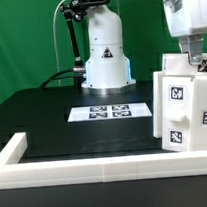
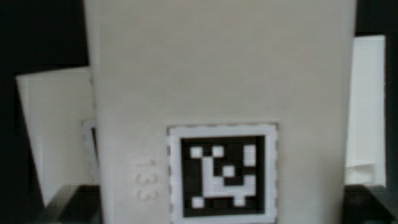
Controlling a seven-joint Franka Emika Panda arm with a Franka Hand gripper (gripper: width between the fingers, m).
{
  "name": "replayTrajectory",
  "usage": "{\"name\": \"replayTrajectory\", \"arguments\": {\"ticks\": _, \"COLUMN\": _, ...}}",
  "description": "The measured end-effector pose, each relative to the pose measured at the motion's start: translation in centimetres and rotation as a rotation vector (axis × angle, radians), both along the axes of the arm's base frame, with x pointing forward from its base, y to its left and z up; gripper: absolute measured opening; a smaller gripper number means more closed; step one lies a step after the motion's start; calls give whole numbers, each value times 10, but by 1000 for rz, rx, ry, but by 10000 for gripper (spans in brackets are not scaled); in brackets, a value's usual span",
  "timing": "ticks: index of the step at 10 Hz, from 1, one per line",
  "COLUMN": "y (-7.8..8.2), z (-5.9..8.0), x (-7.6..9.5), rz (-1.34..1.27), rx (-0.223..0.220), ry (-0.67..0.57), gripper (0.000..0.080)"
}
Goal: Assemble cabinet
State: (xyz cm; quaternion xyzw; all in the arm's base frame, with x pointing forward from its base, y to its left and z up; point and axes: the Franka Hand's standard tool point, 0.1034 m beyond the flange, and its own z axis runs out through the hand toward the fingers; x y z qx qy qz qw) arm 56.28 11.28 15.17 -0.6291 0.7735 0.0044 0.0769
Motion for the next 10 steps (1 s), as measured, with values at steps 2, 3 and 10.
{"name": "replayTrajectory", "arguments": {"ticks": 2, "y": 7, "z": 2, "x": 1, "rz": -123, "rx": 34, "ry": -1, "gripper": 563}}
{"name": "replayTrajectory", "arguments": {"ticks": 3, "y": 11, "z": 3, "x": 1, "rz": -127, "rx": 41, "ry": -2, "gripper": 563}}
{"name": "replayTrajectory", "arguments": {"ticks": 10, "y": 19, "z": 4, "x": 3, "rz": -159, "rx": 98, "ry": -13, "gripper": 781}}
